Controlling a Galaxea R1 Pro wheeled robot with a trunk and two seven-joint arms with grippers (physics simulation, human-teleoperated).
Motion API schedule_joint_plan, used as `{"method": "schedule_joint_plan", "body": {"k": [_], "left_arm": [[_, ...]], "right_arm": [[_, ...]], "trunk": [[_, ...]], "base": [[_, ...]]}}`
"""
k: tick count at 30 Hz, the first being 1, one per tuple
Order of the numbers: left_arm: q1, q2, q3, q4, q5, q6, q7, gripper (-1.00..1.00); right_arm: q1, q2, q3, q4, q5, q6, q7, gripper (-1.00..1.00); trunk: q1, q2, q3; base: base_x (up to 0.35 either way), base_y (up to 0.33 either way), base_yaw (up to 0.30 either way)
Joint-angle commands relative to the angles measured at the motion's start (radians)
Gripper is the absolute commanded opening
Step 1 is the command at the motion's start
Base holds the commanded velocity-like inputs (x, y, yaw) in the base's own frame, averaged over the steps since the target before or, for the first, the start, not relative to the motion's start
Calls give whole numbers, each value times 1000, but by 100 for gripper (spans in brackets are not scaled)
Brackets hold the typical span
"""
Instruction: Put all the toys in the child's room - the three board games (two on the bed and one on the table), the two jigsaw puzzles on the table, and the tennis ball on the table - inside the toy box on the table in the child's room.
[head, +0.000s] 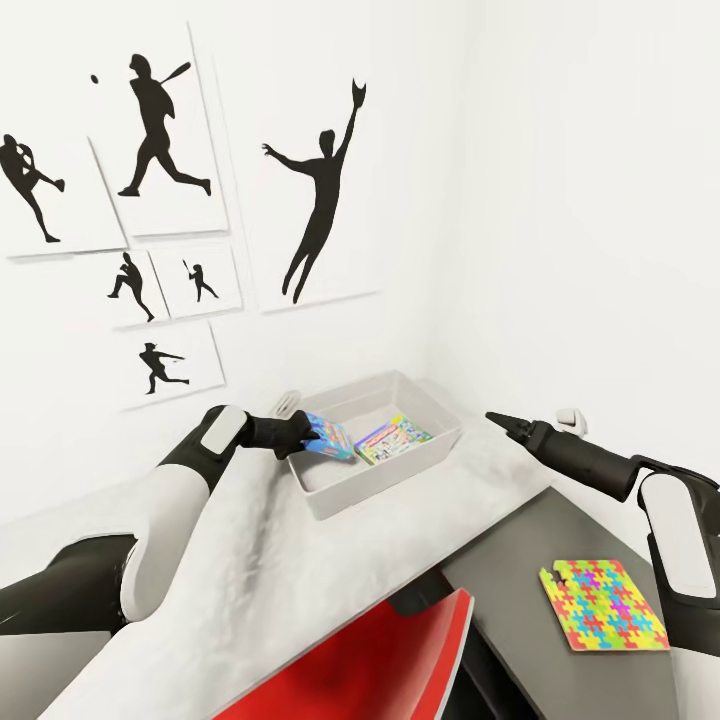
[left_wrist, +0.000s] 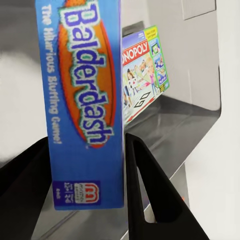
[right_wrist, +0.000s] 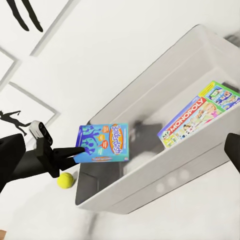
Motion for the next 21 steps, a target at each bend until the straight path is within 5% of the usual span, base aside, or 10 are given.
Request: {"method": "schedule_joint_plan", "body": {"k": [1, 21], "left_arm": [[-1, -1, 8, 0, -6, 6, -3, -100], [-1, -1, 8, -1, -7, 6, -3, -100]], "right_arm": [[-1, 0, -1, 0, 9, 4, 10, 100], [-1, 0, -1, 0, 10, 4, 10, 100]], "trunk": [[0, -1, -1], [0, -1, -1]], "base": [[0, 0, 0], [0, 0, 0]]}}
